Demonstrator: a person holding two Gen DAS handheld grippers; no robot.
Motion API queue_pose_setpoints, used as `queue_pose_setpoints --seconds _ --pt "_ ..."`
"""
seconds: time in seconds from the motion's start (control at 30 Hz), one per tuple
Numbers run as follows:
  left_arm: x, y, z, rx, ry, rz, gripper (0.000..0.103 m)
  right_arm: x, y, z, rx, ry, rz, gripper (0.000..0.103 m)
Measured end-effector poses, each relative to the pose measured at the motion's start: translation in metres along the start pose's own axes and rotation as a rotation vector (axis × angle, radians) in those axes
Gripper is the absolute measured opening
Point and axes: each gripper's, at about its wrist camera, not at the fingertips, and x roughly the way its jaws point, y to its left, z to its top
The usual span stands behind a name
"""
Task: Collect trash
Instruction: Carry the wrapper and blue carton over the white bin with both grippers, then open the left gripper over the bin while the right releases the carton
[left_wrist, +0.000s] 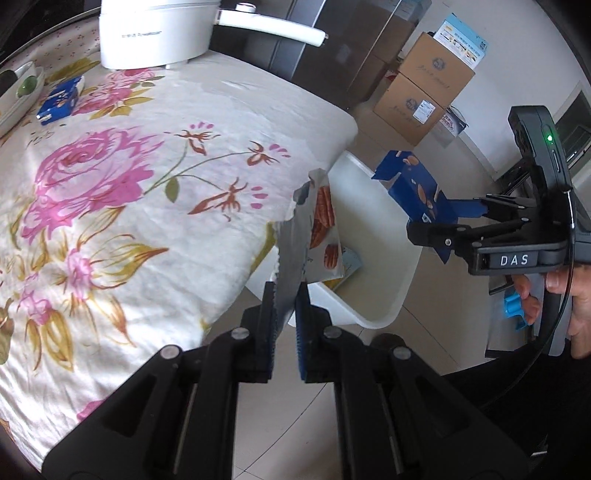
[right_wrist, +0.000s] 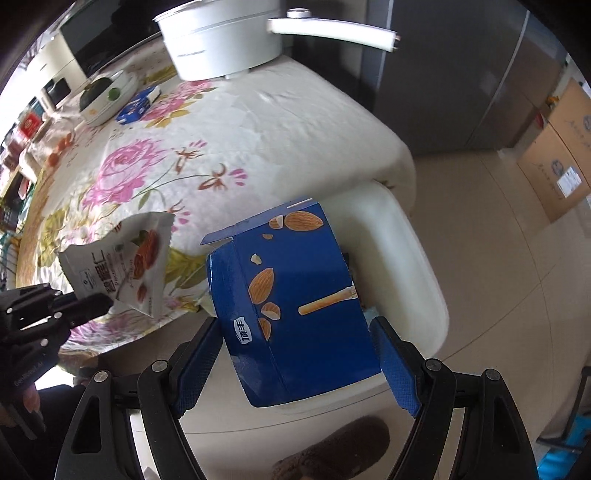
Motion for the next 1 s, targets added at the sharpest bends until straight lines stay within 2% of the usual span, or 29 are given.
queue_pose_setpoints --seconds 0.3,0.37,0.43,0.57,0.63,0.77,0.83,1.0 --pt "0.04 -0.031 0.019 0.067 -0.008 -0.034 0.011 0.0 -0.039 -0.005 0.082 0.012 -0.021 0.083" --pt "0.045 -0.034 0.022 0.072 -0.012 -0.037 0.023 0.001 -0.046 -0.005 0.104 0.015 -0.024 0.083" --pt "0.047 -0.034 0.025 0.063 -0.019 -0.028 0.057 0.001 -0.05 -0.006 0.118 0.017 -0.026 0.083" --pt "0.042 -0.032 0.03 0.055 -0.013 -0.018 0.069 0.003 -0.054 -0.004 0.132 0.022 -0.029 0.083" --pt "0.036 -0.027 0.031 0.044 -0.015 0.008 0.083 0.003 -0.055 -0.004 0.133 0.024 -0.031 0.083" --pt "0.024 -0.015 0.03 0.009 -0.026 0.061 0.087 0.003 -0.054 -0.003 0.133 0.025 -0.034 0.084" --pt "0.018 -0.008 0.028 -0.01 -0.03 0.076 0.096 0.002 -0.053 -0.004 0.133 0.022 -0.033 0.084" --pt "0.006 0.006 0.023 -0.04 -0.045 0.112 0.102 0.001 -0.048 -0.002 0.131 0.008 -0.042 0.085"
